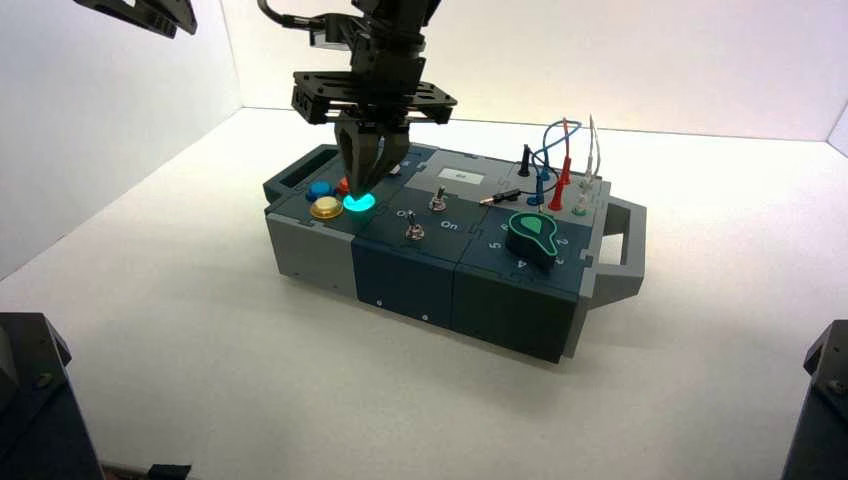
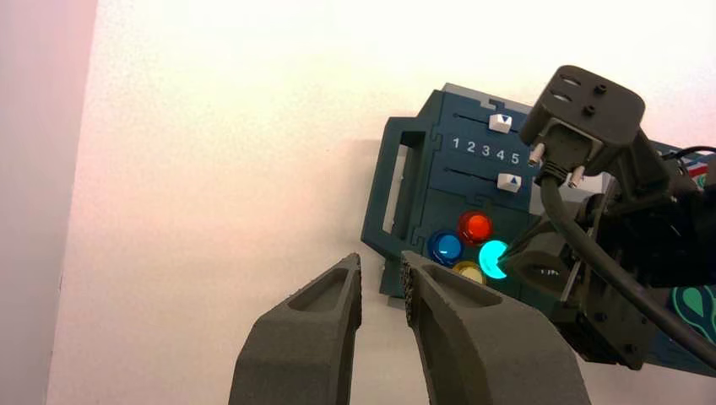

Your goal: Push the green button with the right gripper.

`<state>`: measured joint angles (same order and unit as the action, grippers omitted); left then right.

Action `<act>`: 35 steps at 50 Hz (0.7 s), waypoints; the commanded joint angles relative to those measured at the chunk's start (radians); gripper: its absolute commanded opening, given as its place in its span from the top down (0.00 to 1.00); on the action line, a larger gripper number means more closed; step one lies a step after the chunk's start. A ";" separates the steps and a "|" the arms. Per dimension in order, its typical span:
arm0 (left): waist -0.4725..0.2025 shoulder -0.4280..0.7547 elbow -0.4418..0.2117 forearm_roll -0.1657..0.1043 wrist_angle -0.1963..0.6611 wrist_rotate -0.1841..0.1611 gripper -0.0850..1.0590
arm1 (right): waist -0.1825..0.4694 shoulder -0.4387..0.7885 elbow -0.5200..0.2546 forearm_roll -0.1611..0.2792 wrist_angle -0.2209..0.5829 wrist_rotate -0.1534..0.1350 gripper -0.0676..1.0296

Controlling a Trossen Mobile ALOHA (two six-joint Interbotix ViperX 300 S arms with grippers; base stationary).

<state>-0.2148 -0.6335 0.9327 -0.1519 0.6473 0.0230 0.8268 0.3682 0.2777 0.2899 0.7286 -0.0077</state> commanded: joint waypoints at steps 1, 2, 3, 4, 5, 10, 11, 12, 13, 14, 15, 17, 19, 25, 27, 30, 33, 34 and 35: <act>0.008 -0.006 -0.015 0.002 -0.003 0.008 0.68 | 0.006 -0.017 -0.021 0.003 -0.002 0.002 0.96; 0.008 -0.006 -0.015 0.002 -0.003 0.008 0.68 | 0.006 -0.018 -0.020 0.003 -0.002 0.002 0.96; 0.008 -0.006 -0.014 0.002 -0.002 0.008 0.68 | 0.006 -0.018 -0.020 0.003 -0.002 0.002 0.96; 0.008 -0.008 -0.014 0.002 -0.002 0.008 0.68 | 0.006 -0.020 -0.018 0.003 -0.002 0.003 0.96; 0.008 -0.008 -0.014 0.002 -0.002 0.008 0.68 | 0.006 -0.020 -0.018 0.003 -0.002 0.003 0.96; 0.008 -0.011 -0.014 0.003 -0.002 0.008 0.68 | 0.006 -0.023 -0.017 0.003 -0.002 0.003 0.96; 0.008 -0.011 -0.014 0.002 -0.002 0.008 0.68 | 0.006 -0.023 -0.017 0.003 0.000 0.003 0.96; 0.008 -0.011 -0.014 0.002 -0.002 0.009 0.68 | 0.006 -0.021 -0.017 0.003 -0.002 0.003 0.96; 0.008 -0.011 -0.015 0.002 -0.002 0.011 0.68 | 0.006 -0.021 -0.018 0.002 -0.002 0.003 0.96; 0.008 -0.011 -0.015 0.002 -0.002 0.011 0.68 | 0.006 -0.020 -0.018 0.003 -0.002 0.003 0.96; 0.008 -0.009 -0.015 0.002 -0.002 0.011 0.68 | 0.006 -0.020 -0.020 0.003 -0.002 0.003 0.96; 0.009 -0.009 -0.015 0.002 -0.002 0.011 0.68 | 0.006 -0.020 -0.021 0.003 -0.002 0.003 0.96; 0.008 -0.009 -0.015 0.002 -0.002 0.011 0.68 | 0.006 -0.020 -0.025 0.003 0.000 0.005 0.96; 0.008 -0.009 -0.011 0.002 -0.002 0.011 0.68 | 0.006 -0.018 -0.026 0.002 -0.002 0.003 0.96; 0.008 -0.008 -0.011 0.003 -0.002 0.011 0.68 | 0.006 -0.017 -0.026 0.003 0.000 0.003 0.96; 0.008 -0.008 -0.011 0.002 -0.002 0.011 0.68 | 0.006 -0.015 -0.028 0.002 0.000 0.003 0.96; 0.008 -0.008 -0.011 0.002 -0.002 0.011 0.68 | 0.006 -0.015 -0.029 0.002 -0.002 0.002 0.96; 0.008 -0.008 -0.011 0.003 -0.002 0.011 0.68 | 0.006 -0.015 -0.029 0.003 -0.002 0.002 0.96; 0.008 -0.008 -0.012 0.002 -0.002 0.011 0.68 | 0.006 -0.015 -0.029 0.002 -0.002 0.002 0.96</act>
<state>-0.2148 -0.6381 0.9342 -0.1519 0.6504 0.0276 0.8268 0.3682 0.2746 0.2899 0.7317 -0.0061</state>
